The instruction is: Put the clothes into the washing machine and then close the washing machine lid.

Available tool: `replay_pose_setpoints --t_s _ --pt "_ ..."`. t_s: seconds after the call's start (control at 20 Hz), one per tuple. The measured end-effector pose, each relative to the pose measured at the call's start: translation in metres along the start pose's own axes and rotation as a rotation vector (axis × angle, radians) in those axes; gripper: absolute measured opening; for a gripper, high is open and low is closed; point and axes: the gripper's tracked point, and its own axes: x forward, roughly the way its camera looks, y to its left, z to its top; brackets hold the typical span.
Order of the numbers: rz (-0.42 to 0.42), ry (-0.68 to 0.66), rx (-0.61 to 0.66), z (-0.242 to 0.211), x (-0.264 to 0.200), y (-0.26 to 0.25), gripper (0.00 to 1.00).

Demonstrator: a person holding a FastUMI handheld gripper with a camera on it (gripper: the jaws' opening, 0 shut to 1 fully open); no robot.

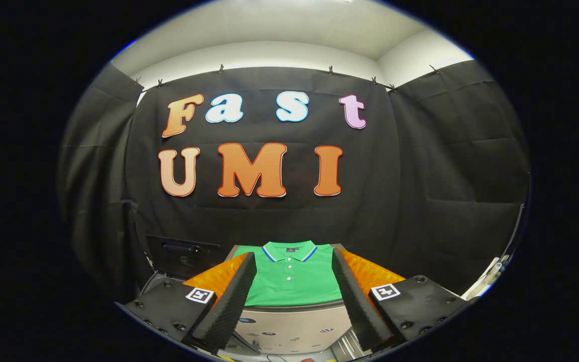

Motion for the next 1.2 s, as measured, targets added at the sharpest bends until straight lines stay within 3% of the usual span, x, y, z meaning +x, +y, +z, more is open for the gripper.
replay_pose_setpoints --t_s 0.55,1.2 --pt "0.028 -0.025 0.006 0.008 0.01 0.008 0.98" --pt "0.001 -0.017 -0.012 0.003 0.015 0.013 0.98"
